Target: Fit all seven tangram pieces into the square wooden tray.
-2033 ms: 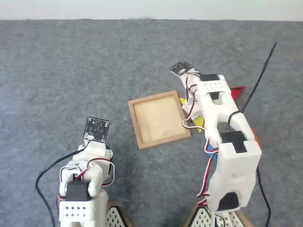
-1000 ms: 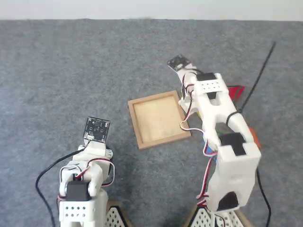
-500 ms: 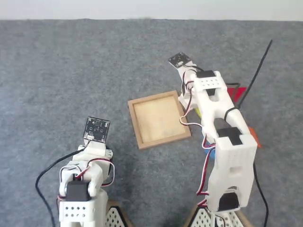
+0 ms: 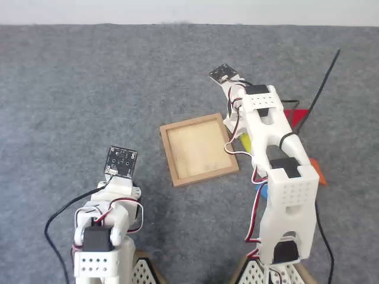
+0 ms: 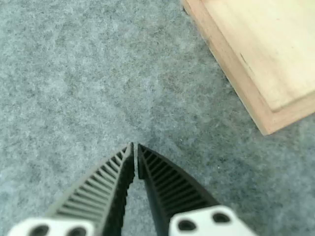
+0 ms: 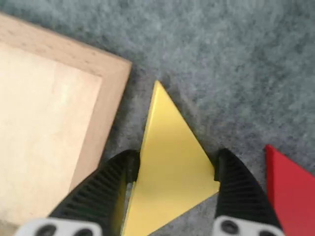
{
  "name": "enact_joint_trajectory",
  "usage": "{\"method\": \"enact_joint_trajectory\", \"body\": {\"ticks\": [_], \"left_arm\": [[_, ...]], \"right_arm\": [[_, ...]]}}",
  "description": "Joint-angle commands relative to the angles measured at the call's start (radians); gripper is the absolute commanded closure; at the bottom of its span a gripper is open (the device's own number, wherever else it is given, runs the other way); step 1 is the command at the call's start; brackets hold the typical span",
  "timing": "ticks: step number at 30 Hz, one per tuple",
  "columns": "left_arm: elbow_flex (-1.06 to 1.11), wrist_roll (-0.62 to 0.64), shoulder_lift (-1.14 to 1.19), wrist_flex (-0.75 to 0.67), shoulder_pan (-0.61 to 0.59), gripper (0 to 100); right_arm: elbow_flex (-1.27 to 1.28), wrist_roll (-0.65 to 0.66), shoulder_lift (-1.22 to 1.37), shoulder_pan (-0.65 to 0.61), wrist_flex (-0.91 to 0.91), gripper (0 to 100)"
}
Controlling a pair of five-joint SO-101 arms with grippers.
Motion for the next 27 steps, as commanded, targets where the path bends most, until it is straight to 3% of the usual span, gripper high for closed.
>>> {"method": "enact_joint_trajectory", "body": {"ticks": [1,6,15,21,27], "left_arm": [[-0.012,0.009,-0.020,0.005,-0.003,99],[-0.012,0.009,-0.020,0.005,-0.003,99],[-0.012,0.009,-0.020,0.005,-0.003,99],[-0.012,0.009,-0.020,0.005,-0.003,99],[-0.012,0.009,-0.020,0.005,-0.003,99]], "right_arm": [[-0.035,0.011,-0.001,0.021,0.030,82.1],[-0.035,-0.006,-0.041,0.038,0.091,82.1],[-0.031,-0.199,-0.171,0.125,0.234,81.7],[-0.009,-0.218,-0.148,0.127,0.248,81.6],[-0.006,-0.241,-0.140,0.128,0.249,74.5]]}}
